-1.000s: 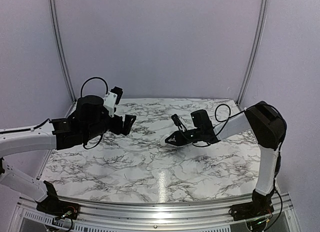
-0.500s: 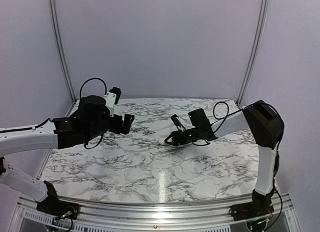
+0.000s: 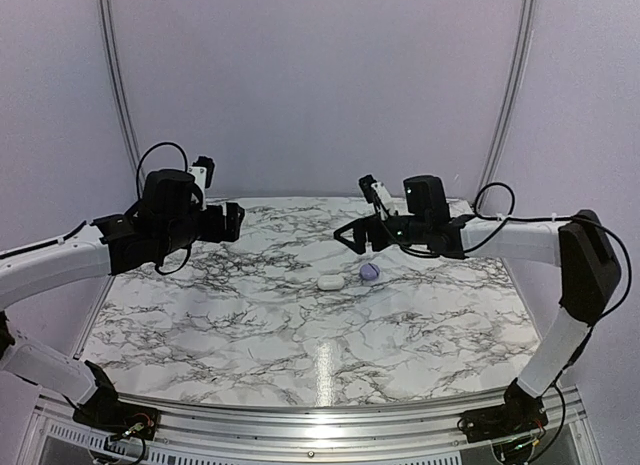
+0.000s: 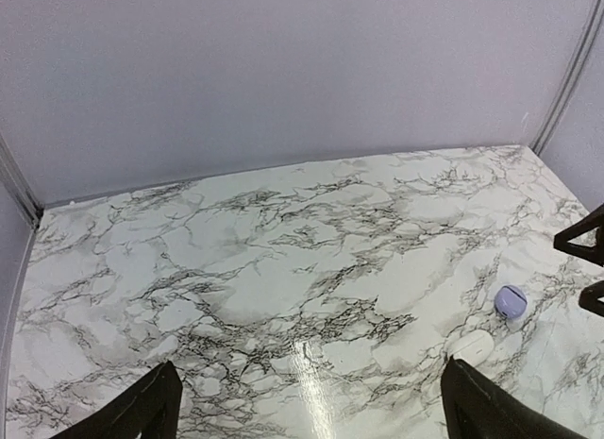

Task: Insert the wireless bluetooth earbuds into the charging case

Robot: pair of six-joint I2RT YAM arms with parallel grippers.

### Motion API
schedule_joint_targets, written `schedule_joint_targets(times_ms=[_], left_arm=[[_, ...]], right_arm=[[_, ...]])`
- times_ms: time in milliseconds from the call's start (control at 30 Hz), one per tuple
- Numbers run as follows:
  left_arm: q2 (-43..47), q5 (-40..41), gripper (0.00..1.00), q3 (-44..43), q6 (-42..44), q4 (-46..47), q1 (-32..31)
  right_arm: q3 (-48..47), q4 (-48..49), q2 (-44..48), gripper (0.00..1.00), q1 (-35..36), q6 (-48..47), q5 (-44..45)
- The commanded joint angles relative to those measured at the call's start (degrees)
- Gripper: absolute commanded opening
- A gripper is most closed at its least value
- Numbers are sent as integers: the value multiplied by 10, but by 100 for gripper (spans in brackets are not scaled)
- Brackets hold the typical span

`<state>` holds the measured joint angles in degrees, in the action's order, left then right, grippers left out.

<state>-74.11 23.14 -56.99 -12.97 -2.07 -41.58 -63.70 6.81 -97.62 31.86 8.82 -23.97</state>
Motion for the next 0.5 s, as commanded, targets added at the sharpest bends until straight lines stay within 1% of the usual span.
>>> schedule_joint_targets(times_ms=[0, 100, 200, 267, 333, 400, 467], left_arm=[[29, -93, 99, 17, -60, -20, 73], [40, -124, 99, 39, -81, -16, 122], [44, -150, 99, 61, -91, -3, 166], [44, -156, 99, 79, -87, 11, 183], [36, -169, 99, 95, -85, 24, 196], [21, -199, 99, 106, -90, 45, 212], [4, -227, 99, 119, -94, 67, 222]], right_arm=[[15, 12, 66, 98, -5, -29, 83], [45, 28, 109, 99, -7, -28, 148], [97, 66, 152, 99, -16, -10, 206], [142, 104, 182, 99, -26, 11, 228], [187, 138, 208, 99, -32, 27, 268], [227, 163, 226, 99, -34, 33, 305], [251, 168, 227, 99, -35, 36, 334]])
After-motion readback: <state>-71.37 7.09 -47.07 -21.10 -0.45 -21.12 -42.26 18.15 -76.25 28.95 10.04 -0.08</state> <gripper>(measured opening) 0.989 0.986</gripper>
